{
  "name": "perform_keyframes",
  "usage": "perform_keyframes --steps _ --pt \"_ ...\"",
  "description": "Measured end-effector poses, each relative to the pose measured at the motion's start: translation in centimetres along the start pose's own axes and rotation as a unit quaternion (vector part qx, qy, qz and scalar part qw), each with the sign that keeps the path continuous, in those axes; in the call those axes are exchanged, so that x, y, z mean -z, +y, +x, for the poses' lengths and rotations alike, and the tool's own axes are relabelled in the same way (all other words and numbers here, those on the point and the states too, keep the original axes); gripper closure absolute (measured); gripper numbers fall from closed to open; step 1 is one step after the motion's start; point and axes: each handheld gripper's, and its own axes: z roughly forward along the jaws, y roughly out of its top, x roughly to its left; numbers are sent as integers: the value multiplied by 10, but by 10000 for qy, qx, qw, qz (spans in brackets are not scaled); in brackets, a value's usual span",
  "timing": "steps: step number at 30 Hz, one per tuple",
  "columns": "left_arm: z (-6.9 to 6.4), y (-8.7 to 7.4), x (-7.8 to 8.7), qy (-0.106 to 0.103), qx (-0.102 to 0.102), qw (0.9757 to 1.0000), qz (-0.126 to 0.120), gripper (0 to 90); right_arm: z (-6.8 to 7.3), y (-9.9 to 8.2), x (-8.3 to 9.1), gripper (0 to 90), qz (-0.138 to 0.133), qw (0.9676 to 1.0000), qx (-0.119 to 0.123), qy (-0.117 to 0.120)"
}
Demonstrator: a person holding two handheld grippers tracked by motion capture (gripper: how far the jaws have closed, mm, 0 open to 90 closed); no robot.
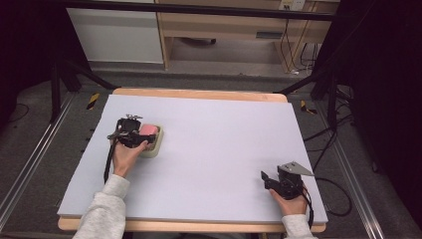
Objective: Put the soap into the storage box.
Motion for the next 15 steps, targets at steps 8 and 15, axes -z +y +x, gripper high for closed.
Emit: perform_keyframes --steps 8,15 --pt "1 -2 -6 38 -15 10000 90 373 0 0 0 331 4 10000 -4 6" --pt "0 -4 -10 50 -11 9999 111 373 0 0 0 331 8 10000 1 5"
